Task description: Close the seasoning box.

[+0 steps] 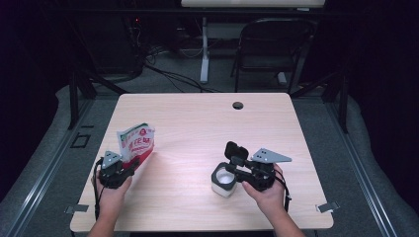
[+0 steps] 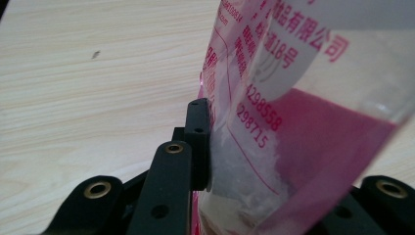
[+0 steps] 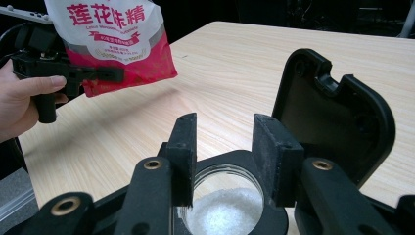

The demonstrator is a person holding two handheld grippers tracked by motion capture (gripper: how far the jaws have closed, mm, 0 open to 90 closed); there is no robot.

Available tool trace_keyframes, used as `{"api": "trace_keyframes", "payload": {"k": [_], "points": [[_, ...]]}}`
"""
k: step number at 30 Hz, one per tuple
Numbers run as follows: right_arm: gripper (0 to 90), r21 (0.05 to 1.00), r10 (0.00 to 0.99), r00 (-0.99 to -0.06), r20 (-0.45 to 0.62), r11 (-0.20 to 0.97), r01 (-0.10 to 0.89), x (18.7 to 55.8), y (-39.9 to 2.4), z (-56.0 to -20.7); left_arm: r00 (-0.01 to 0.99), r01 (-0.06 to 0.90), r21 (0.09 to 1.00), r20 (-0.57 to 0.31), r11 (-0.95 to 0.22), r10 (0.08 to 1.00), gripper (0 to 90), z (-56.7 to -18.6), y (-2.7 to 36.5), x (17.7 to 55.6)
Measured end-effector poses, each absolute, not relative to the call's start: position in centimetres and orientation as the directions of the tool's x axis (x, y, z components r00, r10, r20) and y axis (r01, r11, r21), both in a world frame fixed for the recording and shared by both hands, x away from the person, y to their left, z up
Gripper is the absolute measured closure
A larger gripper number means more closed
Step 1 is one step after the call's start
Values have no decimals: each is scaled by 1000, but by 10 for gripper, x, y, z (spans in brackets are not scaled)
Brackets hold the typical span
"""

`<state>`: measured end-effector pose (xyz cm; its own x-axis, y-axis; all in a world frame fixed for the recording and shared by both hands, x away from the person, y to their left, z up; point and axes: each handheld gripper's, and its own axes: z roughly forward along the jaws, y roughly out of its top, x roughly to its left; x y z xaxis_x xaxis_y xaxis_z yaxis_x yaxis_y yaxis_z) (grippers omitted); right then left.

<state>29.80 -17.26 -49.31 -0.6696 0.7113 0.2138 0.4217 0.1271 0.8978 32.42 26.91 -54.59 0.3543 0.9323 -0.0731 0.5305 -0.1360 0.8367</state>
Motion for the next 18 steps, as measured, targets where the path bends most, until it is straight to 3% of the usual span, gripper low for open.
{"api": "trace_keyframes", "payload": {"k": [11, 18], "points": [[616, 894, 713, -667, 217, 130, 429, 299, -174, -495, 234, 532, 845, -92, -49, 968, 762, -548, 296, 318], [616, 892, 712, -667, 218, 131, 432, 300, -173, -496, 128, 543, 834, 33, -98, 991, 762, -549, 302, 316]]}}
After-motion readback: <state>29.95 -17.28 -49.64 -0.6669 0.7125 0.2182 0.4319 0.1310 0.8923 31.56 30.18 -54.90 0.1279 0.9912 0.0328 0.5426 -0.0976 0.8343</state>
